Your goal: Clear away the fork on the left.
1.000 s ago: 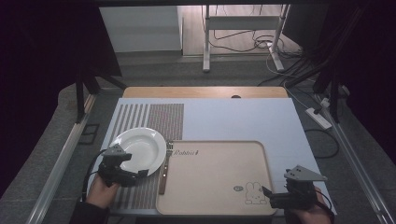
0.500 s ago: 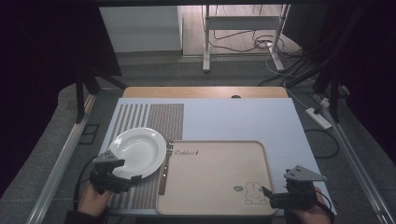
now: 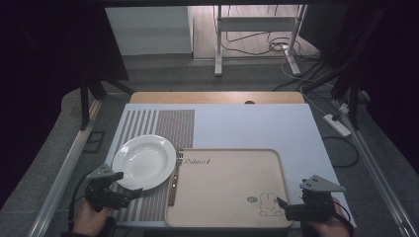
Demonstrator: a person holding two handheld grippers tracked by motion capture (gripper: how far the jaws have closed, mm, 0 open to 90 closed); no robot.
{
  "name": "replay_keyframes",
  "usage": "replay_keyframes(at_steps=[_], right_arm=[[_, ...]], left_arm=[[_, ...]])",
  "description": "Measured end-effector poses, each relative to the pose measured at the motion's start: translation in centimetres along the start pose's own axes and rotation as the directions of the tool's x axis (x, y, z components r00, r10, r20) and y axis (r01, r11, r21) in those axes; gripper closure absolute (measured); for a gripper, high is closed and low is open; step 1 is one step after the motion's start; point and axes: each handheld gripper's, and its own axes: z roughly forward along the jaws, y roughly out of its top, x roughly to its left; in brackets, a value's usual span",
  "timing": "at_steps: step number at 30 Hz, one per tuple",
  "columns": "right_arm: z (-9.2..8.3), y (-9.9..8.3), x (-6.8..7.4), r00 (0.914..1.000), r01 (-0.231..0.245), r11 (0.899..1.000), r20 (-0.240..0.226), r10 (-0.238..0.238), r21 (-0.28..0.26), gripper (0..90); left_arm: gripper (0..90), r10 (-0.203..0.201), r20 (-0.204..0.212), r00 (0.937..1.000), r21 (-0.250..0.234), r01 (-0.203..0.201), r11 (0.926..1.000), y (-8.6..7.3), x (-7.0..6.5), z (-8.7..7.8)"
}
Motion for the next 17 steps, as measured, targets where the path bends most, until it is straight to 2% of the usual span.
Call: replay_keyframes(at_steps=[9, 17], right_arm=[[-0.02, 0.01, 0.0, 1.0, -0.001, 1.0, -0.001, 0.001, 0.0, 0.0], [0.06, 0.03, 0.09, 1.0, 0.007, 1.0, 0.003, -0.007, 0.003, 0.0]], left_arm=[[0.0, 0.019, -0.033, 0.9993, 0.008, -0.019, 0.9998, -0.37, -0.16, -0.47], [0.0, 0.01, -0.024, 0.9997, -0.012, -0.011, 0.9999, -0.63, 0.0, -0.83]])
